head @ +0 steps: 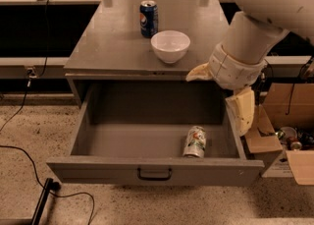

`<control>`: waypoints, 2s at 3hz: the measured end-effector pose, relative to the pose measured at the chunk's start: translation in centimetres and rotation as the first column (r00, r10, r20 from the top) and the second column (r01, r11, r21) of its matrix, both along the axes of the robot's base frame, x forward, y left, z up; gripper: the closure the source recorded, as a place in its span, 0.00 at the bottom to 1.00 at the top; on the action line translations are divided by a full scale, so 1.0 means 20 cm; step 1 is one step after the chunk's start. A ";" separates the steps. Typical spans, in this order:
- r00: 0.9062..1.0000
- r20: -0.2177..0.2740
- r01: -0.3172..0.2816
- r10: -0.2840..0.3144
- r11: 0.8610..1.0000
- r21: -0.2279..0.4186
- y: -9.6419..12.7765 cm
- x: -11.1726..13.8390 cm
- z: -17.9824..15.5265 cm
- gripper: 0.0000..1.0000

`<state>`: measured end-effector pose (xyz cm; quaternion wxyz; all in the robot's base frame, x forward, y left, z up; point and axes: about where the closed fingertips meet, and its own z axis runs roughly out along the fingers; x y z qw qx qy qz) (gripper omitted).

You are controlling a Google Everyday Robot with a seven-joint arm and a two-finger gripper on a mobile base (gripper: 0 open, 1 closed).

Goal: Pick 7up can from top drawer and place on counter

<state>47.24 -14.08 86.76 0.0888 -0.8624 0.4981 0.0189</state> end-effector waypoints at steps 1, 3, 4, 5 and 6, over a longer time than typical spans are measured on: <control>0.994 0.016 -0.106 0.107 0.994 -0.004 0.02 0.01 -0.02 0.00; 0.986 -0.004 -0.169 0.169 0.986 0.007 0.05 0.08 -0.11 0.00; 0.956 -0.004 -0.295 0.294 0.956 -0.010 0.12 0.17 -0.25 0.00; 0.907 0.012 -0.420 0.421 0.906 -0.052 0.18 0.25 -0.48 0.00; 0.906 0.011 -0.421 0.422 0.905 -0.052 0.18 0.25 -0.48 0.00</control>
Offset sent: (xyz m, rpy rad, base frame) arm 0.0022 0.0031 -0.0047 -0.0029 -0.0113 0.0961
